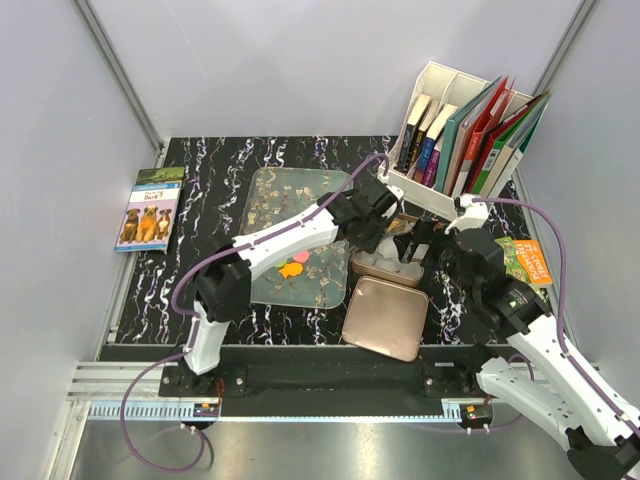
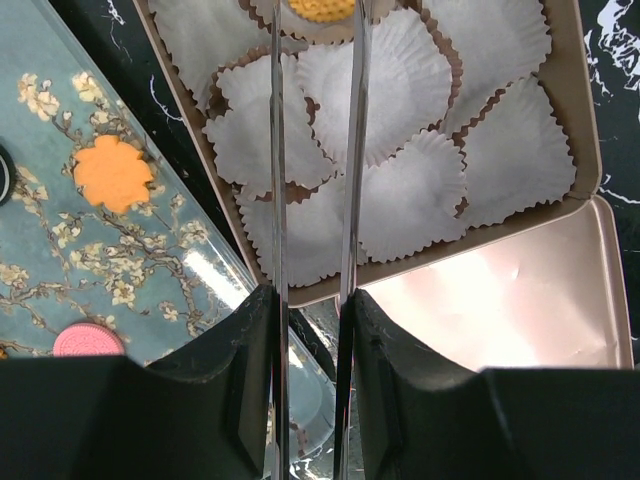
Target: Pack the cookies
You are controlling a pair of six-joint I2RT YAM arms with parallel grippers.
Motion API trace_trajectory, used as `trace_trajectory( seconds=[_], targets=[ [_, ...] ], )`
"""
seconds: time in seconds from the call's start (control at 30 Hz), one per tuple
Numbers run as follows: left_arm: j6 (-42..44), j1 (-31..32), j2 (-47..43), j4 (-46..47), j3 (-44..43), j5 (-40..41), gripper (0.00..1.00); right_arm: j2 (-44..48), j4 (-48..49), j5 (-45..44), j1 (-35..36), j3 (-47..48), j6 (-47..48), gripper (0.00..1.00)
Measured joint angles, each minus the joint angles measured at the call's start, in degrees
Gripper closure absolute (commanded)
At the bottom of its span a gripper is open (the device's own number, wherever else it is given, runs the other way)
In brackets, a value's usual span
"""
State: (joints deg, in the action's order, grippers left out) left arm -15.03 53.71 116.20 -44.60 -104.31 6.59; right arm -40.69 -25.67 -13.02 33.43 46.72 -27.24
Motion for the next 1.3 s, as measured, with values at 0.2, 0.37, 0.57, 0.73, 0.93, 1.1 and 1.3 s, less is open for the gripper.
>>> trace_trajectory(
  seconds=[0.2, 0.37, 0.57, 0.73, 0.93, 1.1, 1.3],
  targets=[
    [-0.04, 0.0, -0.24, 0.57, 0.61, 0.09, 0.65, 0.02, 0.0, 0.0, 0.0, 0.0, -0.02, 0.0],
    [-0.46, 0.0, -0.59, 0.72, 0.96, 0.31, 0.54, 0.02, 0.0, 0.0, 0.0, -0.02, -0.04, 0.0],
    [-0.57, 0.0, -3.63, 0.68, 0.96, 1.88, 0.5, 0.04, 0.02, 0.07, 0.0, -0.02, -0.2, 0.0],
    [-0.59, 0.02, -6.67, 0.66, 0.96, 3.39, 0.49, 0.13, 0.02, 0.13, 0.0, -0.02, -0.59, 0.0],
    [-0.57, 0.04, -10.88, 0.61, 1.33, 6.75, 0.48, 0.59, 0.0, 0.17, 0.0, -0.02, -1.07, 0.0],
    [-1.75, -1.18, -18.56, 1.01, 8.68, 10.64, 0.48, 0.9, 0.02, 0.17, 0.0, -0.02, -1.09, 0.0],
    [-5.38, -10.1, -24.83, 1.2, 21.33, 11.08, 0.48, 0.87, 0.04, 0.26, 0.0, -0.04, -1.09, 0.0]
  ],
)
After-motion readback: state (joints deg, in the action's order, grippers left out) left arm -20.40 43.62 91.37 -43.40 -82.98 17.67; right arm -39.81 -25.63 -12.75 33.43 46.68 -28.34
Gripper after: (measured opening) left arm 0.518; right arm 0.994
